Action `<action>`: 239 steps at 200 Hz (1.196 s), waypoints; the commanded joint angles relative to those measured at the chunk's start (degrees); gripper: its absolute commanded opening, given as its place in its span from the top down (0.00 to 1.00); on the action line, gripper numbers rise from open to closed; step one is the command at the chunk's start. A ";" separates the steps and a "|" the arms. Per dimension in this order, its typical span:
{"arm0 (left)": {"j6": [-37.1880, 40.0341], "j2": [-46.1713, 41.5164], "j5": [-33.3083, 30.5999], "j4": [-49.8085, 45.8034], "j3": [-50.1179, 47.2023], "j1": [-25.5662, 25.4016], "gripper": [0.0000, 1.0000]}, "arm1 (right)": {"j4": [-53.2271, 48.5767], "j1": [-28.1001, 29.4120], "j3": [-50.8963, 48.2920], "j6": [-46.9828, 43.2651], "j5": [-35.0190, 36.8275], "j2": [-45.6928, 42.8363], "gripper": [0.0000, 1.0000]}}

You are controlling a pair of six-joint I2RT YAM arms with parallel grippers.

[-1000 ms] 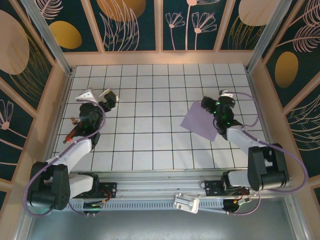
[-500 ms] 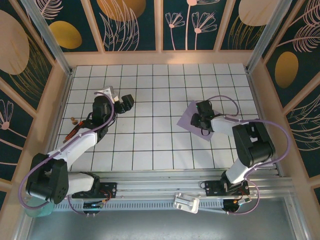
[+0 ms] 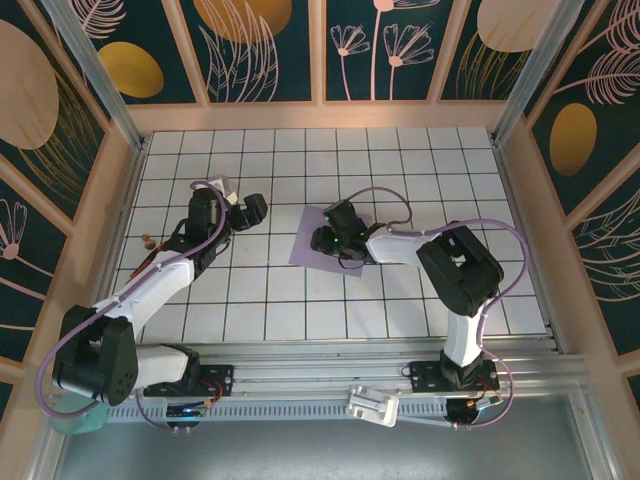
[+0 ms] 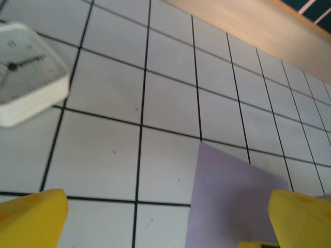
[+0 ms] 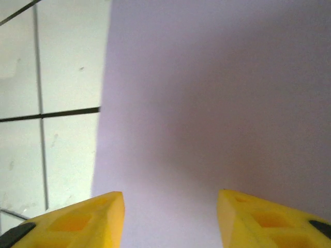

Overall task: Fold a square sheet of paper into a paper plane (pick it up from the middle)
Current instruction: Move the square sheet of paper to the center of the table, then first fold the square sheet of paper in half at the center of the table.

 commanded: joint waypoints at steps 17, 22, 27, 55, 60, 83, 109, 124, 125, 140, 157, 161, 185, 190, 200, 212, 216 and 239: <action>-4.48 7.64 -3.16 -9.11 6.80 -10.22 0.01 | 1.16 -6.85 -3.27 -1.59 1.12 -12.10 0.37; -5.03 9.22 -3.95 -9.84 7.72 -11.73 0.01 | 0.29 -8.49 -3.80 -2.93 1.53 -13.35 0.35; -5.60 10.72 -4.61 -10.49 8.66 -13.24 0.01 | -0.68 -10.15 -4.51 -4.30 1.97 -14.40 0.33; -6.26 21.23 -8.67 -16.96 18.37 -20.07 0.01 | -3.49 -20.27 -8.78 -12.13 3.13 -20.04 0.23; -6.00 23.28 -9.40 -18.58 20.55 -21.05 0.01 | -3.60 -22.04 -9.40 -13.40 3.11 -20.88 0.21; -4.84 32.58 -10.45 -25.87 30.20 -23.56 0.01 | -4.12 -27.90 -12.05 -17.59 3.20 -24.02 0.12; -2.23 40.09 -9.99 -34.14 40.11 -25.01 0.01 | -2.12 -32.03 -15.94 -19.84 2.19 -27.52 0.04; -0.84 44.19 -9.81 -38.94 46.36 -25.68 0.01 | -0.73 -33.91 -18.07 -19.95 -0.21 -28.54 0.03; -0.78 44.43 -9.81 -39.25 46.75 -25.67 0.01 | -0.67 -34.07 -18.25 -19.95 -0.35 -28.59 0.03; 0.37 48.70 -9.59 -43.64 52.26 -25.94 0.01 | 0.79 -35.33 -19.93 -19.86 -2.23 -28.99 0.03; 1.42 52.43 -10.01 -47.43 57.90 -26.02 0.01 | 2.35 -36.36 -21.69 -19.70 -3.77 -29.26 0.03; 1.61 53.20 -10.33 -48.43 59.38 -26.09 0.01 | 2.73 -36.57 -22.04 -19.70 -4.10 -29.35 0.03; 2.52 57.00 -10.34 -52.31 65.81 -26.08 0.01 | 3.60 -37.77 -23.30 -20.29 -5.50 -29.40 0.03; 2.54 57.51 -10.42 -53.95 66.53 -26.07 0.01 | 3.73 -37.99 -23.42 -20.38 -5.63 -29.44 0.03; 2.57 58.56 -10.06 -54.88 67.78 -26.02 0.01 | 3.88 -38.43 -23.78 -20.46 -6.05 -29.62 0.03; 2.62 59.52 -9.22 -55.27 68.60 -26.02 0.01 | 4.61 -39.17 -24.18 -20.25 -6.91 -29.79 0.03; 2.51 59.87 -9.11 -55.73 68.98 -26.09 0.01 | 4.81 -39.37 -24.21 -20.09 -7.15 -29.84 0.03; 2.45 60.53 -8.49 -56.20 69.15 -26.00 0.01 | 5.27 -39.72 -24.40 -19.87 -7.87 -29.88 0.03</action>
